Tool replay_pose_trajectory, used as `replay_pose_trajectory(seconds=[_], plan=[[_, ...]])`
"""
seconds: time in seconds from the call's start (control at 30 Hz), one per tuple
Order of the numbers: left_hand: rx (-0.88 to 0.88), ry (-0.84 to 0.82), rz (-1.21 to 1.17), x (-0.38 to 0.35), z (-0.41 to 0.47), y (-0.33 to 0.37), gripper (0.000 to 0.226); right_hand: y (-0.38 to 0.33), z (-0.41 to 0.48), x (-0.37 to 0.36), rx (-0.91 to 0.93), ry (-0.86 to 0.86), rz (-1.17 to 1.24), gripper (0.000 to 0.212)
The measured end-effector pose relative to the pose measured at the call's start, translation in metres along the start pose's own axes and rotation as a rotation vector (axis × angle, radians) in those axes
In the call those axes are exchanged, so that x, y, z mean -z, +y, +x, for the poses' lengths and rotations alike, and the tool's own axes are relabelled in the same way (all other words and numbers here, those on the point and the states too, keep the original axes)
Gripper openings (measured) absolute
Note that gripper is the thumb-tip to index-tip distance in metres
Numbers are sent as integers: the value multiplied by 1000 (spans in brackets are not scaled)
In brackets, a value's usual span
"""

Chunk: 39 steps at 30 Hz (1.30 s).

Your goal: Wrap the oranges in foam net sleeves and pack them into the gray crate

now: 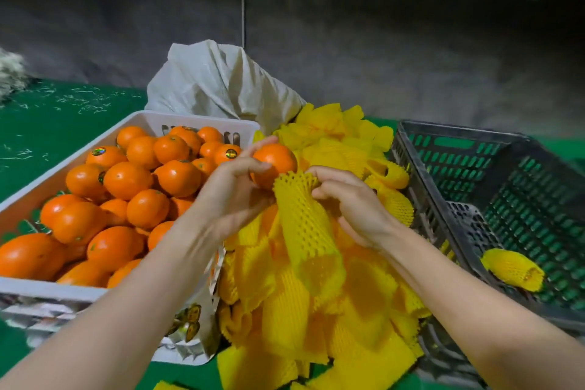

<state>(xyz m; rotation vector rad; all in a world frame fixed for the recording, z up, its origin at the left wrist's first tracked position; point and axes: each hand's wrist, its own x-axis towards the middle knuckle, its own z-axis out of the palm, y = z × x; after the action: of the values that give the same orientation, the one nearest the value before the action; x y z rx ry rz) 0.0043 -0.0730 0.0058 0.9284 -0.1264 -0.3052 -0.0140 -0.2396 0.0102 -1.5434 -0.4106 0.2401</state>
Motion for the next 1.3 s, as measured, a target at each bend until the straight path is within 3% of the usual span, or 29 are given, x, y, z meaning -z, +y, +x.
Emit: replay_pose_trajectory(seconds=[0.07, 0.17, 0.27, 0.37, 0.47, 0.53, 0.63, 0.73, 0.83, 0.9, 1.0, 1.2, 1.3], plan=[[51, 35, -142, -14, -3, -13, 33, 0, -8, -3, -35, -26, 74, 31], [86, 86, -159, -29, -6, -32, 21, 3, -19, -4, -61, -18, 68, 29], [64, 138, -112, -40, -9, -50, 32, 7, -29, 0, -28, 29, -22, 33], [13, 185, -133, -43, -11, -62, 26, 13, -34, 10, 37, 183, -182, 36], [34, 110, -164, -42, -16, -71, 40, 18, -34, 25, 115, 329, -305, 30], [38, 52, -78, -40, -21, -77, 55, 21, -36, 30, 132, 371, -333, 27], [-15, 74, 67, -37, -23, -86, 56, 32, -43, 29, 131, 422, -356, 18], [-1, 142, -106, -39, -24, -93, 62, 41, -52, 14, 185, 504, -288, 14], [125, 99, -248, -43, -24, -99, 47, 44, -59, 0, 300, 590, -487, 22], [148, 112, -272, -44, -22, -103, 58, 46, -57, -2, 319, 604, -536, 23], [141, 221, -240, -45, -20, -102, 49, 45, -48, 7, 283, 627, -458, 24], [106, 249, -247, -40, -21, -105, 41, 55, -39, 15, 168, 578, -320, 33], [115, 275, -294, -40, -19, -106, 48, 59, -38, 8, 164, 549, -250, 36]])
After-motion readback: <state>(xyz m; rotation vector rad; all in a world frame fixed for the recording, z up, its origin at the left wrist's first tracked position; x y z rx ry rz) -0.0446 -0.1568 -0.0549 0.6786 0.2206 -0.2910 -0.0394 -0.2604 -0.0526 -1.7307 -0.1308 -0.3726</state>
